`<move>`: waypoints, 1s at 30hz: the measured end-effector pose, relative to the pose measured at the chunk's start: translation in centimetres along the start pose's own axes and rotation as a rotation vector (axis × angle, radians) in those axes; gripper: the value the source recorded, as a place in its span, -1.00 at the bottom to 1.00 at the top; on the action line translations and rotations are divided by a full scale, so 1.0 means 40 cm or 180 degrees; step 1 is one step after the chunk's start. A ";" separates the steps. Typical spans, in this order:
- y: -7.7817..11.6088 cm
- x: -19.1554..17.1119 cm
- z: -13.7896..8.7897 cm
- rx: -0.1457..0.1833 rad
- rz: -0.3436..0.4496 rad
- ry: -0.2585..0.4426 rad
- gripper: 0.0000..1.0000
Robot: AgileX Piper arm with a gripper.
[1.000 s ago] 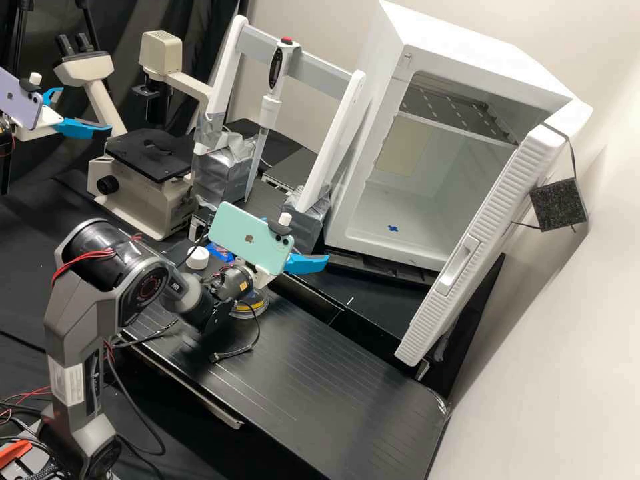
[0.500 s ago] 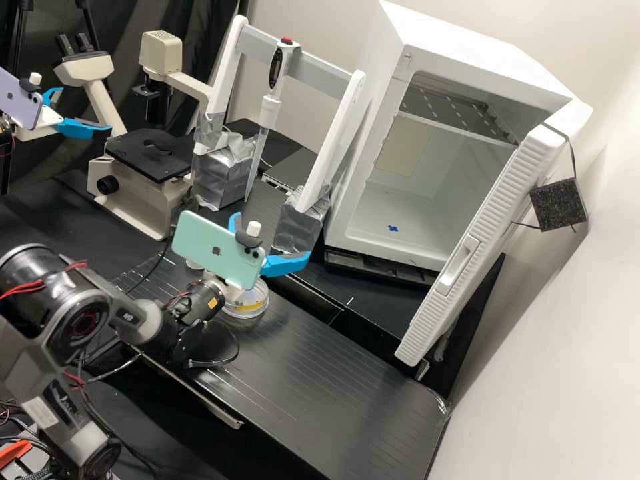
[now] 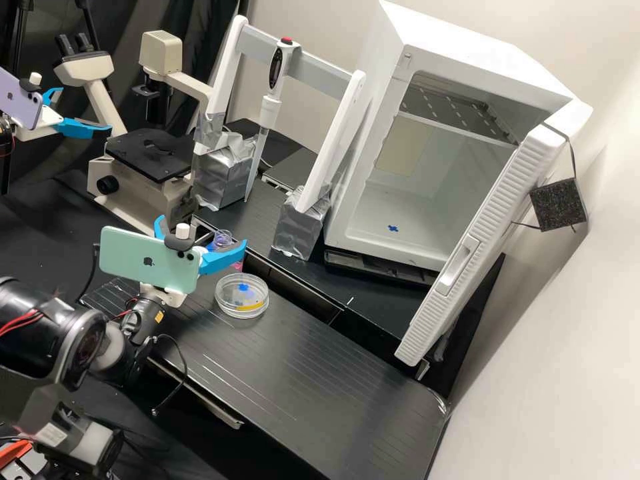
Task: Close the bottle
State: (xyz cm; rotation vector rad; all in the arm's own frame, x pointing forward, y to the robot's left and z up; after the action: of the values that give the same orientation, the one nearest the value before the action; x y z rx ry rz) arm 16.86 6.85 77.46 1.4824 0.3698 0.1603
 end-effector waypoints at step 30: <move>-0.035 0.042 0.034 -0.0057 -0.0246 -0.0206 -1.00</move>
State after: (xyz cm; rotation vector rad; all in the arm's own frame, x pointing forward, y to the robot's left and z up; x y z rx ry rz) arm 18.72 5.98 75.88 1.4496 0.3716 0.0538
